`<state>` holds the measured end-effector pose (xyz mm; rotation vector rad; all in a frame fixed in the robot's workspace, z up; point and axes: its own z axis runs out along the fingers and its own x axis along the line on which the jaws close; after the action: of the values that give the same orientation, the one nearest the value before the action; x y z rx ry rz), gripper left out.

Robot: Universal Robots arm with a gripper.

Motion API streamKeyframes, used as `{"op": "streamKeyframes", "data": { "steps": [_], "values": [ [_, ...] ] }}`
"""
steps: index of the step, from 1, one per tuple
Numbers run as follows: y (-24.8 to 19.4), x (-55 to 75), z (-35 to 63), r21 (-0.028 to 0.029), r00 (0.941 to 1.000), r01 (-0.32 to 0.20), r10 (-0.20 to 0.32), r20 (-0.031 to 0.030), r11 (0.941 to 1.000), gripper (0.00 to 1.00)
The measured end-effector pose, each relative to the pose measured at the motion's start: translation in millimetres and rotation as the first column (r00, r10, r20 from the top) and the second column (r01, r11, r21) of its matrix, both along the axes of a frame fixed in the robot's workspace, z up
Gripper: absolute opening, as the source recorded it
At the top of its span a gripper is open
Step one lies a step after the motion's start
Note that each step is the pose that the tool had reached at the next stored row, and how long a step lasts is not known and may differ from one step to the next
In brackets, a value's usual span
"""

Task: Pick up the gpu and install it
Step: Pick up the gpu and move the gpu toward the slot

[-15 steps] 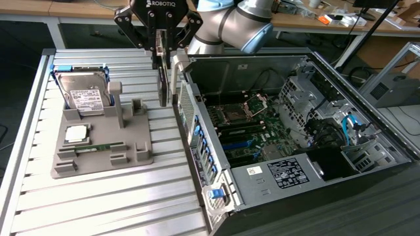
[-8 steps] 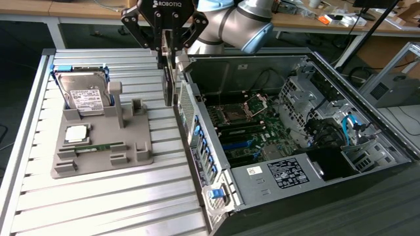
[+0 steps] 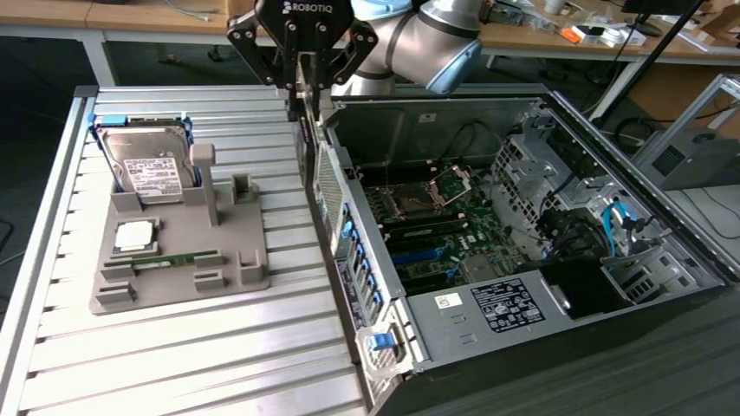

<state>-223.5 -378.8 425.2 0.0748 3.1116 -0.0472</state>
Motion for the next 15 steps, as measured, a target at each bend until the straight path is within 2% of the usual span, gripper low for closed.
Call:
{"op": "streamKeyframes", "data": {
  "steps": [15],
  "values": [
    [0.0, 25.5, 0.0, -0.0006, 1.0, 0.0, 0.0, 0.0, 1.0, 0.27]
  ]
}}
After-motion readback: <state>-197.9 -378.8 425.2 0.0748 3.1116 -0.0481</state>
